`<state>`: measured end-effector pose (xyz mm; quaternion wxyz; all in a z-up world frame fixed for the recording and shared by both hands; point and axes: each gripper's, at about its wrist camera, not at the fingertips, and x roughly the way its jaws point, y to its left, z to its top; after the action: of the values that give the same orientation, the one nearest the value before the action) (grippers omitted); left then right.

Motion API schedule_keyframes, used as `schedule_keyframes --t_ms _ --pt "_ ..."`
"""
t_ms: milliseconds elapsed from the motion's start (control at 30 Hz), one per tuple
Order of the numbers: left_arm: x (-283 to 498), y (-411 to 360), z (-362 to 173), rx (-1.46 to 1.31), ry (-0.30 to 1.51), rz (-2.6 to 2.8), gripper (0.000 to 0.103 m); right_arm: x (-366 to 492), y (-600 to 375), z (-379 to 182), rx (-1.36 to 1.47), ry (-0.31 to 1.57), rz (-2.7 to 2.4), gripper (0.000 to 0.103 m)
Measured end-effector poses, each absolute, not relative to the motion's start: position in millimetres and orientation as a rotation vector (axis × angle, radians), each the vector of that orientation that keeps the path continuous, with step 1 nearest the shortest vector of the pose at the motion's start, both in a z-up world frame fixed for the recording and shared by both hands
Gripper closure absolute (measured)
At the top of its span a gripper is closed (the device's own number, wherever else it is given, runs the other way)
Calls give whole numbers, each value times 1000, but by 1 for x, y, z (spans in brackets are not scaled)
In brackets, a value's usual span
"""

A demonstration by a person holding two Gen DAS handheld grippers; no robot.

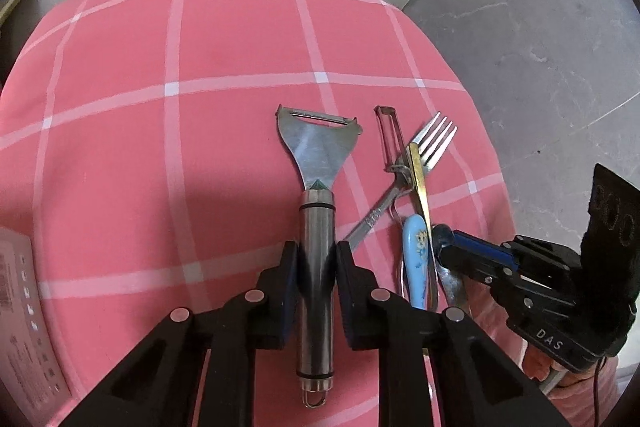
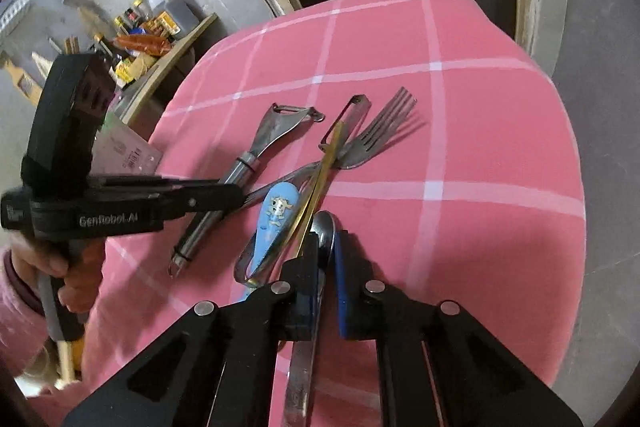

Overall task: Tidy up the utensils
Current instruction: 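Lift the peeler and knife and carry both toward the white caddy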

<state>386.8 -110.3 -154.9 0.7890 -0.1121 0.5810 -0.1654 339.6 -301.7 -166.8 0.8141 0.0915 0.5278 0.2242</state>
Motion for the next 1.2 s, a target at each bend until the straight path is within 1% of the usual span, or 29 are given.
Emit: schedule_keyframes --t_ms 167,367,533,667,833,1000,1100,1200 --pt "370 -102 -152 -290 1228 -354 85 331 -305 -161 224 1110 451 100" --pt "334 -97 -123 -294 1102 -408 85 297 -308 -134 275 1004 363 101" --pt "300 -86 -84 -320 949 -445 85 270 -316 -89 346 861 305 101" --pt "284 -70 -51 -340 830 -454 85 258 -307 -50 344 728 295 101" --pt "271 -29 -3 -387 689 -422 85 256 -276 6 328 552 321 101" --pt "267 24 34 -417 562 -344 85 265 -233 56 339 448 403 101" --pt "268 57 48 -429 495 -284 85 273 -197 76 340 400 456 101" --pt "270 87 50 -441 448 -231 85 275 -164 87 329 368 500 101"
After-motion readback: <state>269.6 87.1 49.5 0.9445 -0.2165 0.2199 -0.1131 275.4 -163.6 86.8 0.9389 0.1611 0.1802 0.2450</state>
